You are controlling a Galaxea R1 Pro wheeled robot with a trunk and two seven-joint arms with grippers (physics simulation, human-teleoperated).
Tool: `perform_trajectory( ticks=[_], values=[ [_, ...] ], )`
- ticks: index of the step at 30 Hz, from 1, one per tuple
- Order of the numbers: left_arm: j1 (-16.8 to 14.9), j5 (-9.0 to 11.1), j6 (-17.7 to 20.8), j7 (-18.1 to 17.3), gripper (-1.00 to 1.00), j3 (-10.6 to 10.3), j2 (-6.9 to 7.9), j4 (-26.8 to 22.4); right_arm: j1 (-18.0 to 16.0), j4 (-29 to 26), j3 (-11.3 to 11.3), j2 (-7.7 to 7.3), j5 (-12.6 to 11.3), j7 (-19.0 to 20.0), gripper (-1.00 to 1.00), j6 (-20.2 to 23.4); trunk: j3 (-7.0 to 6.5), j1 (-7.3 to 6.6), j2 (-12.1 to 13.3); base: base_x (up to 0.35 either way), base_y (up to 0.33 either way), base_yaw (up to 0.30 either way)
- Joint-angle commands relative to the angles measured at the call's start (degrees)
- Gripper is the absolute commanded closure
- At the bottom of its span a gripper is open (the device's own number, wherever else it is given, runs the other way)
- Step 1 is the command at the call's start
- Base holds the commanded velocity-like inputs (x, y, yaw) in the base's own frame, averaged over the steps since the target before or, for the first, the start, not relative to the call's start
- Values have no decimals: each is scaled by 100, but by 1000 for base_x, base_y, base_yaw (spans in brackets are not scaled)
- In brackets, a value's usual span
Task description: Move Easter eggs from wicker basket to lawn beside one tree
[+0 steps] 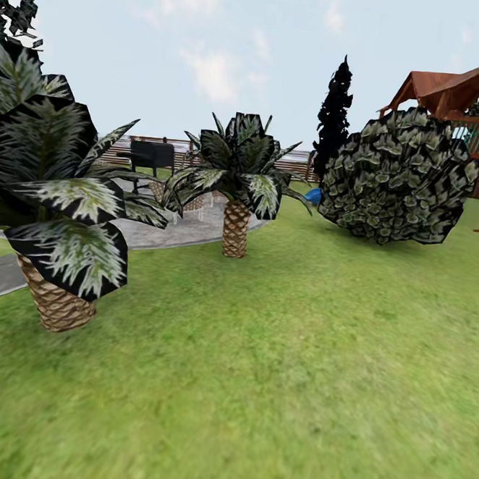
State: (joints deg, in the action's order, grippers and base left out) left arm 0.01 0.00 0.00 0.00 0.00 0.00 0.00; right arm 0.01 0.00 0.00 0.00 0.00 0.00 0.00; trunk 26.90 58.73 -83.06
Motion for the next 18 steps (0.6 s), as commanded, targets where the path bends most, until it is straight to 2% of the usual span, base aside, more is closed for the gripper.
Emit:
perform_trajectory(
  ticks=[1, 8, 14, 18],
  values=[
    [33, 26, -11, 6, -100, 0, -16, -33, -34, 26, 18, -17, 9, -33, -100, -17, 3, 0, -1, 0, 0, 20],
    [44, 26, -33, 9, -100, 9, -18, -198, -264, -109, 9, -35, -12, -51, -100, -147, 3, 0, -1, 0, 0, -21],
    [45, 26, -34, 9, -100, 9, -18, -328, -458, -255, 9, -35, -12, -50, -100, -340, 3, 0, -1, 0, 0, -258],
    [45, 26, -34, 9, -100, 9, -18, -331, -458, -255, 9, -35, -10, -50, -100, -466, 3, 0, -1, 0, 0, -262]
  ],
)
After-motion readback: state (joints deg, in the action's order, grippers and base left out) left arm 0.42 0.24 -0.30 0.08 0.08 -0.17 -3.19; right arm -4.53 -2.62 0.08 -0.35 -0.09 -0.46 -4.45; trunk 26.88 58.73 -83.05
